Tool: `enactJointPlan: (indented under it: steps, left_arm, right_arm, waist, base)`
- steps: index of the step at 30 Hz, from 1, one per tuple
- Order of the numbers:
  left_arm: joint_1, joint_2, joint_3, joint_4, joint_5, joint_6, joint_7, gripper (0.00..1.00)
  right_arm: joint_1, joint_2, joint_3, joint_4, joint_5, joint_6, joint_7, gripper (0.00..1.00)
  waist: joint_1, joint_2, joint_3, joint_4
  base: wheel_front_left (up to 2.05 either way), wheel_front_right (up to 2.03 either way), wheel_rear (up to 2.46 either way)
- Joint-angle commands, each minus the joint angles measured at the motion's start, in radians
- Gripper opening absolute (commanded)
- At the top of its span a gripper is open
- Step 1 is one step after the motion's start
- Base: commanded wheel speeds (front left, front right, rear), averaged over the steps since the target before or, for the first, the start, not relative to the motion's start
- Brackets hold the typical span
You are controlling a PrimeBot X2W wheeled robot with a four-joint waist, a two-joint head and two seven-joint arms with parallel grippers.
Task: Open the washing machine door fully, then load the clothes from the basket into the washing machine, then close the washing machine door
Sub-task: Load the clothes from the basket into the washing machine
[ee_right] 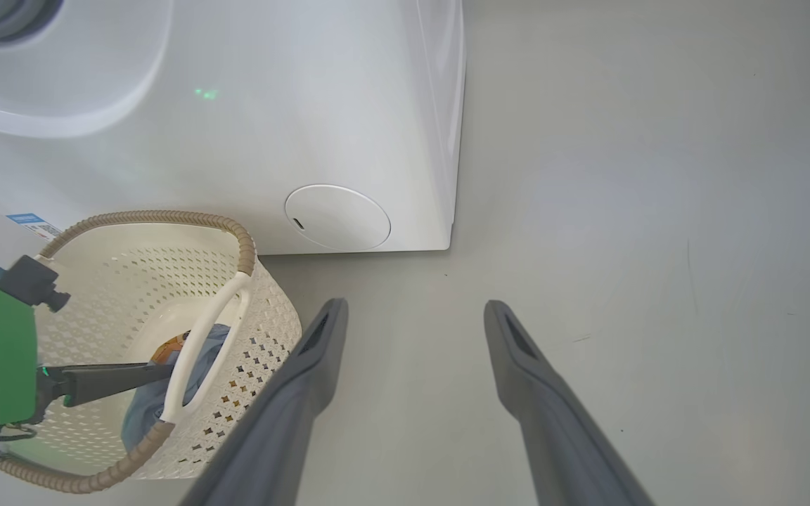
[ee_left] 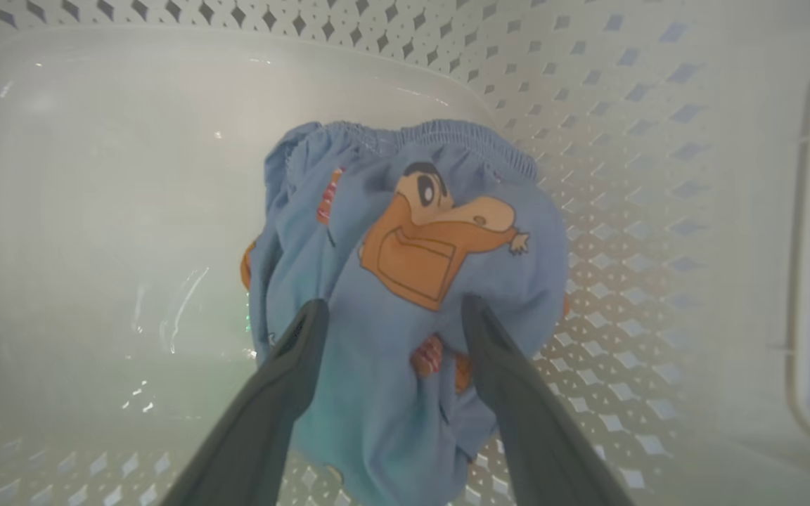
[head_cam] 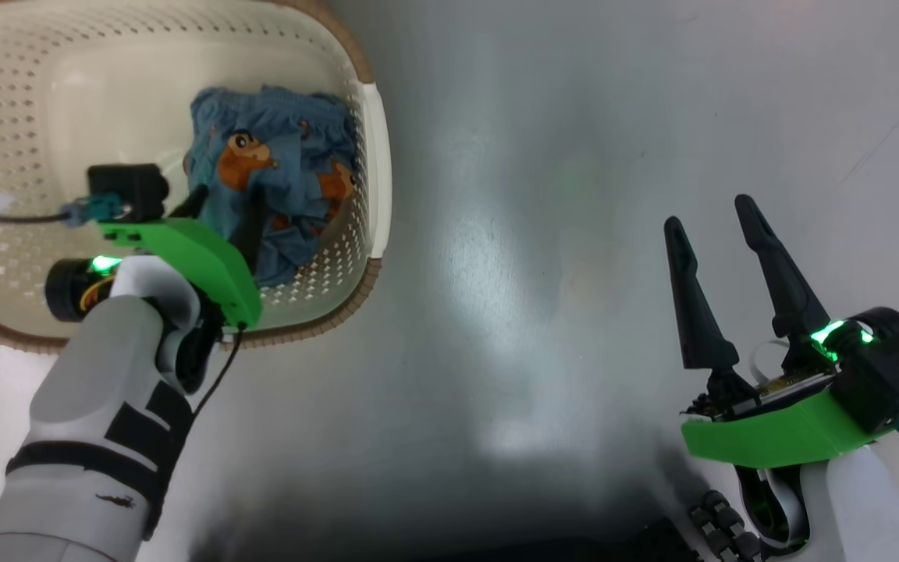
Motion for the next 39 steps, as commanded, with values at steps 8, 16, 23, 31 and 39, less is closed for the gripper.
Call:
enactJointPlan:
  steps: [8,16,23,31,39]
  left_arm:
    - [-0.037,0.096,-0.137,0.014,-0.099,-0.002,0.053,1.00]
    - [-0.131,0.107,-0.257,0.079,-0.119,-0.002,0.063,1.00]
    - [-0.172,0.096,-0.287,0.147,-0.158,-0.002,0.046,0.60]
    - [-0.170,0.098,-0.335,0.139,-0.212,-0.002,-0.006,0.00]
    - [-0.124,0.115,-0.378,0.101,-0.254,-0.002,-0.119,0.00]
  right_arm:
    - [0.004,0.003,0.032,-0.021,0.007,0.002,-0.005,1.00]
    - [0.003,0.003,0.038,-0.027,0.024,0.002,-0.005,1.00]
    - [0.005,0.003,0.047,-0.030,0.037,0.002,-0.005,1.00]
    - [-0.013,0.003,0.039,-0.022,0.039,0.002,-0.005,1.00]
    - [-0.028,0.003,0.025,-0.002,0.031,0.002,-0.005,1.00]
  waist:
    - [-0.0001,0.0000,0.036,-0.007]
    - [-0.0001,0.0000,0.080,-0.030]
    - [-0.0001,0.0000,0.093,-0.045]
    - [-0.0001,0.0000,0.061,-0.047]
    - [-0.0001,0.0000,-0.017,-0.033]
  base:
    - [0.00,0.00,0.00]
    - [0.00,0.00,0.00]
    - [0.00,0.00,0.00]
    - [0.00,0.00,0.00]
    - [0.00,0.00,0.00]
